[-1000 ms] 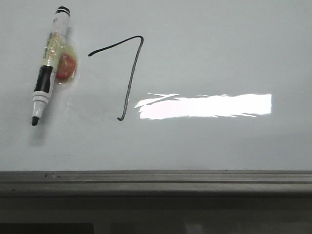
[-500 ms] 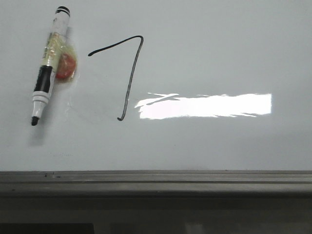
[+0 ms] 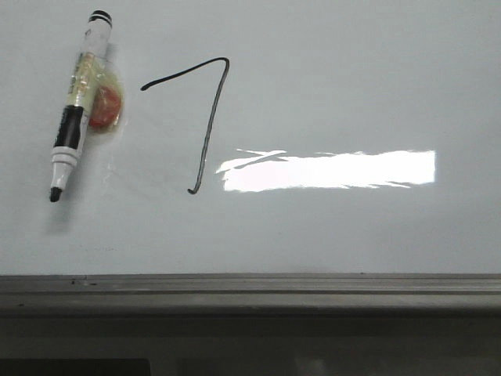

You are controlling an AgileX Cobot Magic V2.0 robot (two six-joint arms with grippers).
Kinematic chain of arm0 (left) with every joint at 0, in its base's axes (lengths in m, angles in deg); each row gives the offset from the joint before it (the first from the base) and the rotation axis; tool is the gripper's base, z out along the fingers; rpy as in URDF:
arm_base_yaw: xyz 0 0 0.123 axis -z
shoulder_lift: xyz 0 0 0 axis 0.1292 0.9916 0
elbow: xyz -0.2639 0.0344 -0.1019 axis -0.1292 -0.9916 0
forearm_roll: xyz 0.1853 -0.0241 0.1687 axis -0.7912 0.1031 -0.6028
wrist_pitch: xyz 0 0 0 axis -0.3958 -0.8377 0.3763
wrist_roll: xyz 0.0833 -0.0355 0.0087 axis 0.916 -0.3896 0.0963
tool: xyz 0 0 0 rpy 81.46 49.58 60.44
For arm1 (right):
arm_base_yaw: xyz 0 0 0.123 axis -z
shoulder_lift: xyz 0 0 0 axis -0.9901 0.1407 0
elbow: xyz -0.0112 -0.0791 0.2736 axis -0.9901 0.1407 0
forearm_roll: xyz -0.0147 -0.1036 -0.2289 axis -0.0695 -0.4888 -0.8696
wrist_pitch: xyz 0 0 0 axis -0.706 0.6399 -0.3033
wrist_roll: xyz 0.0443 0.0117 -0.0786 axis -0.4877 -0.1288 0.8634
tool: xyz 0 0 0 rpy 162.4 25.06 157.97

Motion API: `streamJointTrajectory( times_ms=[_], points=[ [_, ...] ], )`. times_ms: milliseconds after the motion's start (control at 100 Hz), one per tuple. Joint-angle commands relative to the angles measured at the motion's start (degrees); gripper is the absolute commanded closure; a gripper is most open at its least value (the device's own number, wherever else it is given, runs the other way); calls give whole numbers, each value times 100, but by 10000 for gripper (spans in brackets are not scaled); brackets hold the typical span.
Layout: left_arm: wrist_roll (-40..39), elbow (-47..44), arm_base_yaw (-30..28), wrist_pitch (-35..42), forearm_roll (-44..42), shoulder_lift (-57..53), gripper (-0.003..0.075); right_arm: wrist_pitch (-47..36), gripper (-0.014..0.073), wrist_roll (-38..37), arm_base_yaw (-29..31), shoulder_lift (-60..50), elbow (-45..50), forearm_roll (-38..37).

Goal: Write number 7 on whiteboard

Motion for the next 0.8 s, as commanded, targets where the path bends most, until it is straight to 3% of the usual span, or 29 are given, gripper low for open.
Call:
streamJointTrajectory(
  times_ms=[0,230,790],
  points=[
    [-63,-136,-15,215,63,-174,738,-395,660,25,0,22,-155,-51],
    [-63,-136,-15,215,63,-174,738,-494,660,25,533,22,-155,-51],
    [-63,-136,-15,215,63,-174,738,-482,660,25,4567,8,-155,-51]
  ],
)
